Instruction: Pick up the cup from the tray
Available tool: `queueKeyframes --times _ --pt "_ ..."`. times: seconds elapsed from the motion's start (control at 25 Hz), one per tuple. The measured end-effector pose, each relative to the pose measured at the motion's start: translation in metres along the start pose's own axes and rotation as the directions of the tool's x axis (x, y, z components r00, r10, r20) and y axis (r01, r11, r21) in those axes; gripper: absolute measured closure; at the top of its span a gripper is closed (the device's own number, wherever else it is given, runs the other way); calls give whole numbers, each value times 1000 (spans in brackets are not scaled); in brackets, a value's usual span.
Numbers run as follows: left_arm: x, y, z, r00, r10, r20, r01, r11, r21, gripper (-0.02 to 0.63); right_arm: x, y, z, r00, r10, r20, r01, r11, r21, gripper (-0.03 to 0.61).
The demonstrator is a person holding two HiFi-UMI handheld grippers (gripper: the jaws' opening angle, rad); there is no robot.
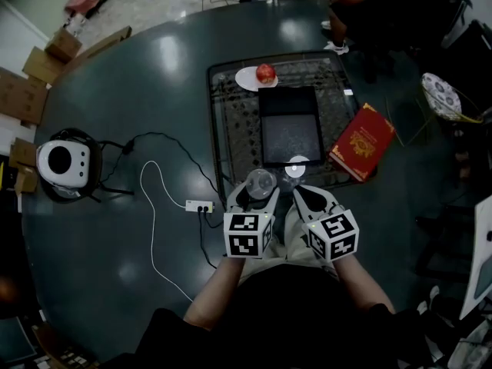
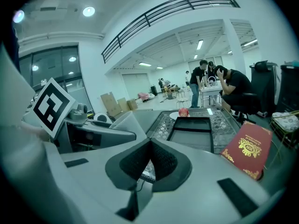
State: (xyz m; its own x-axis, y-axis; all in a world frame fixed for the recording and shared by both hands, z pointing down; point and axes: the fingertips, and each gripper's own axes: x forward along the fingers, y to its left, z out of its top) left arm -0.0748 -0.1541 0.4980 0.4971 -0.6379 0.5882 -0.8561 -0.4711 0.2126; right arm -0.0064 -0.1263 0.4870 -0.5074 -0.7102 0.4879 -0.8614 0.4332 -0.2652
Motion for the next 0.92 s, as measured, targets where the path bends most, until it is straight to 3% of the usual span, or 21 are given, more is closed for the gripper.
queueKeyframes --times 0.92 --pt "-3 1 6 1000 3 13 -3 1000 11 335 -1 3 3 1000 -11 4 11 1000 -7 569"
